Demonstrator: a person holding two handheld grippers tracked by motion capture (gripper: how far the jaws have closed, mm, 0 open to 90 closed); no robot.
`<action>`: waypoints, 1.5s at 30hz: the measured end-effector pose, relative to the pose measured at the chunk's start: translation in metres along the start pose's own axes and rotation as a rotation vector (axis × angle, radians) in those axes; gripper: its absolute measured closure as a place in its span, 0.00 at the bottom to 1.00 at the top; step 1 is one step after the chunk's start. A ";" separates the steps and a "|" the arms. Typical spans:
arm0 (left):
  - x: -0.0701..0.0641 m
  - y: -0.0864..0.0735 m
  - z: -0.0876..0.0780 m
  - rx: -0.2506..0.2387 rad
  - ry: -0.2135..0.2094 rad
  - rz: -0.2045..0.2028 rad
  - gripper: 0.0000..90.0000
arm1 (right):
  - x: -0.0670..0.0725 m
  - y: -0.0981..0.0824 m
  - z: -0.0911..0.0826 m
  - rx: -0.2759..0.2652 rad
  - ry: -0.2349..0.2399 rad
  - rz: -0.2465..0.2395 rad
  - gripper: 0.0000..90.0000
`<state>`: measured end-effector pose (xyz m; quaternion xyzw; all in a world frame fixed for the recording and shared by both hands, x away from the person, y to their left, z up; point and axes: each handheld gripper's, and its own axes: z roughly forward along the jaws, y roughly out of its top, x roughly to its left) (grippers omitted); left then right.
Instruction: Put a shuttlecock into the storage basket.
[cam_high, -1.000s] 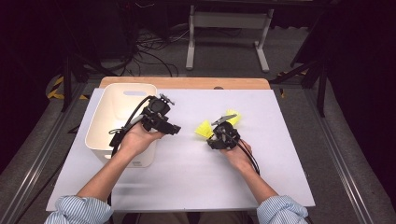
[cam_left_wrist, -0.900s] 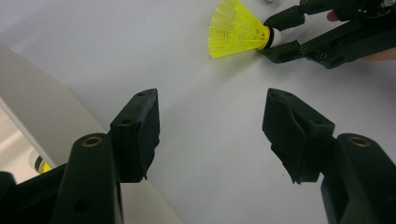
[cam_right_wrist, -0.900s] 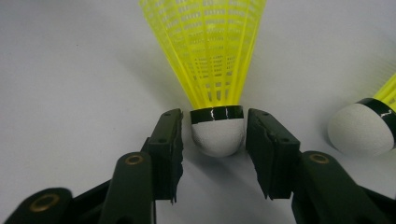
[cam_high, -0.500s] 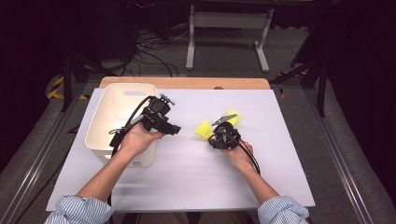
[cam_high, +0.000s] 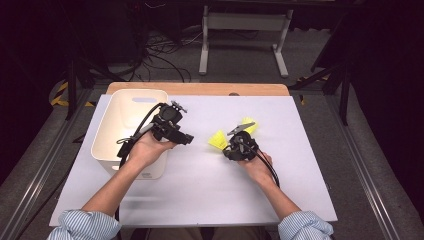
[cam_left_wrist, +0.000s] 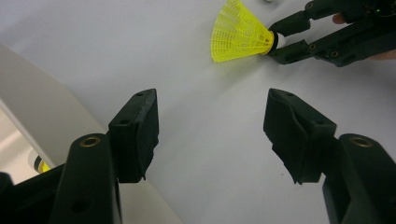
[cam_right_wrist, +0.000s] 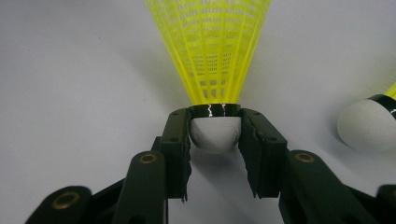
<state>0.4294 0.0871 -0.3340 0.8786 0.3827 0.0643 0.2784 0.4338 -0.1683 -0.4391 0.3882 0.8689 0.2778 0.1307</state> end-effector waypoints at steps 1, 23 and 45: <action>0.000 0.000 0.000 -0.001 0.000 0.001 0.41 | 0.001 0.000 -0.001 -0.004 0.003 0.006 0.72; -0.004 0.000 -0.004 -0.008 -0.001 0.017 0.40 | 0.015 -0.003 -0.031 -0.042 0.065 -0.035 0.72; -0.010 0.002 -0.003 -0.005 -0.012 0.032 0.41 | 0.028 0.001 -0.050 -0.073 0.091 -0.069 0.72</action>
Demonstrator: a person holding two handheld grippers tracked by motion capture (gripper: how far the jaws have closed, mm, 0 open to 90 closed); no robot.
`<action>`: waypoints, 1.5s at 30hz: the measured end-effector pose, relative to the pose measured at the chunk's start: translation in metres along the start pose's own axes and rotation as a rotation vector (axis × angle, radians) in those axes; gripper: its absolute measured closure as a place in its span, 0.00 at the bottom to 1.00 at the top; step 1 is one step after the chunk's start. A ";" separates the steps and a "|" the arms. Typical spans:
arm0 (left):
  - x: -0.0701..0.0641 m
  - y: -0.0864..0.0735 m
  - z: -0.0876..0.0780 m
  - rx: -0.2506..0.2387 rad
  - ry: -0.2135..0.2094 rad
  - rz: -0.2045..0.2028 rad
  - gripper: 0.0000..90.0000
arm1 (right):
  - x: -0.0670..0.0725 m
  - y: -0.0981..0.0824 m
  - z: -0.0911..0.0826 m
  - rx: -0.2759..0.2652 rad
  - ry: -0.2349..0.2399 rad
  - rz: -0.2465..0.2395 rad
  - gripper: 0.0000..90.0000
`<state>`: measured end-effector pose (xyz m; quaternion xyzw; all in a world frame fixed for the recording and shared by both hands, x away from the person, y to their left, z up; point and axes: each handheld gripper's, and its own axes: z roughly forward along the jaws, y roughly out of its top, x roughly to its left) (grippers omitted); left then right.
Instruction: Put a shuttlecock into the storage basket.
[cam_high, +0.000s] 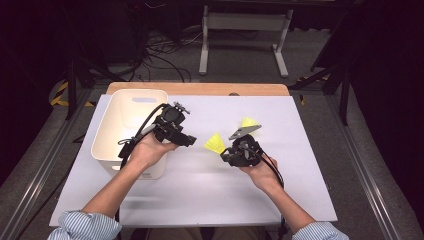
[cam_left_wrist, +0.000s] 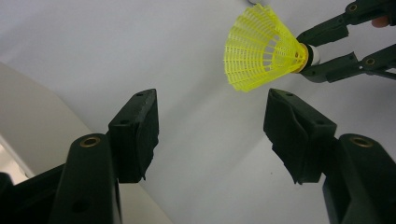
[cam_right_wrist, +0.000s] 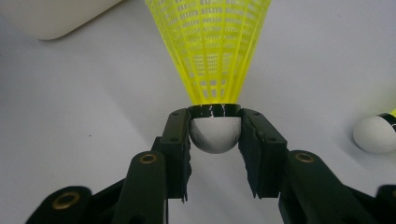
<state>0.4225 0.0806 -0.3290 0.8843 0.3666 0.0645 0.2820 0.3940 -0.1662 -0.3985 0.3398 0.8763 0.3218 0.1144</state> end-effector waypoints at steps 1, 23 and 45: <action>0.000 0.000 0.000 -0.001 -0.003 0.000 0.41 | 0.001 0.000 0.000 -0.001 0.000 -0.002 0.72; -0.008 0.003 0.002 0.007 -0.076 0.027 0.47 | 0.017 0.017 -0.006 -0.018 0.033 -0.049 0.72; -0.011 0.006 0.007 0.040 -0.166 0.053 0.71 | 0.026 0.027 -0.005 -0.035 0.060 -0.067 0.72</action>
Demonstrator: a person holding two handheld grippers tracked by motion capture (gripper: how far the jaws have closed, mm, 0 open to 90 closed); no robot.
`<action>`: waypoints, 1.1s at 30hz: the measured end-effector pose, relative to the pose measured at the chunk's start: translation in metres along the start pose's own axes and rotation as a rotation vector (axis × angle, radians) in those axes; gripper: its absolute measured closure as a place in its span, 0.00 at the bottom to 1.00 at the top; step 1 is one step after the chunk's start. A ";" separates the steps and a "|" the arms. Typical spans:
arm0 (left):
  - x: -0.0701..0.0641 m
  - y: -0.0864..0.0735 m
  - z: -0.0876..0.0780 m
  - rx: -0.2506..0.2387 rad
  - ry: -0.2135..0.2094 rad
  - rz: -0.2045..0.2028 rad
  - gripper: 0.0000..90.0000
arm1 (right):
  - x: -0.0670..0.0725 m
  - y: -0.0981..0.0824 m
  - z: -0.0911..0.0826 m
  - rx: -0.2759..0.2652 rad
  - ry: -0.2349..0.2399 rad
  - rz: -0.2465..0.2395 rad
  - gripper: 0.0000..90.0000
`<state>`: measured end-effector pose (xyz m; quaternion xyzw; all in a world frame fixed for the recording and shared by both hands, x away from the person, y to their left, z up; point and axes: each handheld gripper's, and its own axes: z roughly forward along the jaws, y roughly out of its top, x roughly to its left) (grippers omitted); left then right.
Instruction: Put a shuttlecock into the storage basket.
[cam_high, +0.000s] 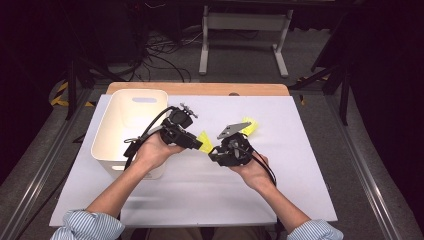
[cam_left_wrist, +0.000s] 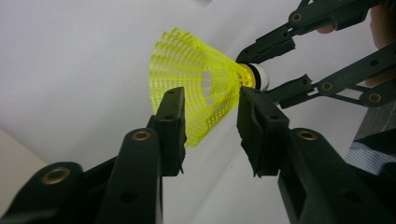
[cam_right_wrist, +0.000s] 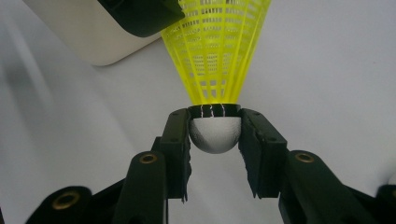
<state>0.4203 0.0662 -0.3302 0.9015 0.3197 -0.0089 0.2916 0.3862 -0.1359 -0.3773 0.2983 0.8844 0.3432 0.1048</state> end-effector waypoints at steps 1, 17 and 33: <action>0.000 0.000 0.000 0.002 0.000 0.003 0.73 | 0.000 0.000 0.000 0.001 0.000 0.001 0.72; -0.002 0.000 -0.001 0.017 0.005 0.042 0.96 | 0.001 0.001 0.003 0.007 0.001 0.001 0.72; -0.012 0.003 -0.001 0.020 -0.002 0.090 1.00 | 0.000 -0.003 0.005 0.005 -0.028 0.011 0.62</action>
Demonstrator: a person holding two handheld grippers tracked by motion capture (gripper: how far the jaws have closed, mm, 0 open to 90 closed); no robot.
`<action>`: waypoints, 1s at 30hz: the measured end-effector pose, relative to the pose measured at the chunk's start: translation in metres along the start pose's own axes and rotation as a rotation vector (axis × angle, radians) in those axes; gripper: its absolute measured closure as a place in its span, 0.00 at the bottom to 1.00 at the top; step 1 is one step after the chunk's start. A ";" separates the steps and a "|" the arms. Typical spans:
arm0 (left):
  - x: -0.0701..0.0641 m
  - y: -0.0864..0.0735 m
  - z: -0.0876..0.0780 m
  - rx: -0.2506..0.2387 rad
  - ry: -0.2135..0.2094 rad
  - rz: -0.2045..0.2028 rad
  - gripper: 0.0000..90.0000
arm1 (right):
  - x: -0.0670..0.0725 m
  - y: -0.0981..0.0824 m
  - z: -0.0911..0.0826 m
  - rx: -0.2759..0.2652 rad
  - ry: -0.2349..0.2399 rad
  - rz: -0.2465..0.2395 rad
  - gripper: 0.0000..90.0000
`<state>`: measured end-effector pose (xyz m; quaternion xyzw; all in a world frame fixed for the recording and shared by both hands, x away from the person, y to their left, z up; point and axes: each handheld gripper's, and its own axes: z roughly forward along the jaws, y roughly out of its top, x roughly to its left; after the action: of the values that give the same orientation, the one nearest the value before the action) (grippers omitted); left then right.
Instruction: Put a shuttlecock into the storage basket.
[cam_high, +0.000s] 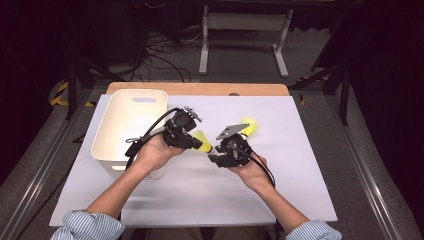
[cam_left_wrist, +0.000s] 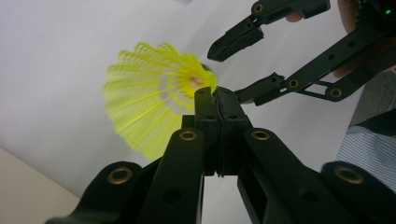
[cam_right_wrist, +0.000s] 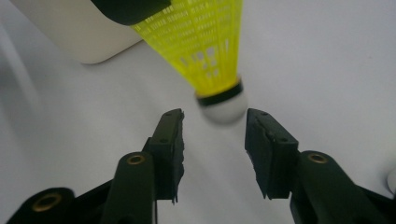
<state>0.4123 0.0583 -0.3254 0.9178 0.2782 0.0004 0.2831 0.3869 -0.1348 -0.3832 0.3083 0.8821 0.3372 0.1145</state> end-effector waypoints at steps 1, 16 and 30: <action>0.000 0.000 0.000 0.000 0.000 0.001 1.00 | 0.000 0.000 -0.001 -0.001 -0.002 0.005 0.60; 0.003 -0.003 -0.009 -0.011 0.015 -0.022 1.00 | -0.014 -0.025 -0.020 -0.051 -0.127 0.049 0.34; 0.005 -0.005 -0.015 -0.020 0.026 -0.030 0.99 | -0.026 -0.054 -0.043 -0.106 -0.154 0.114 0.25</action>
<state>0.4113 0.0720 -0.3159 0.9107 0.2953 0.0107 0.2886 0.3647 -0.2053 -0.3870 0.3766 0.8327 0.3645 0.1788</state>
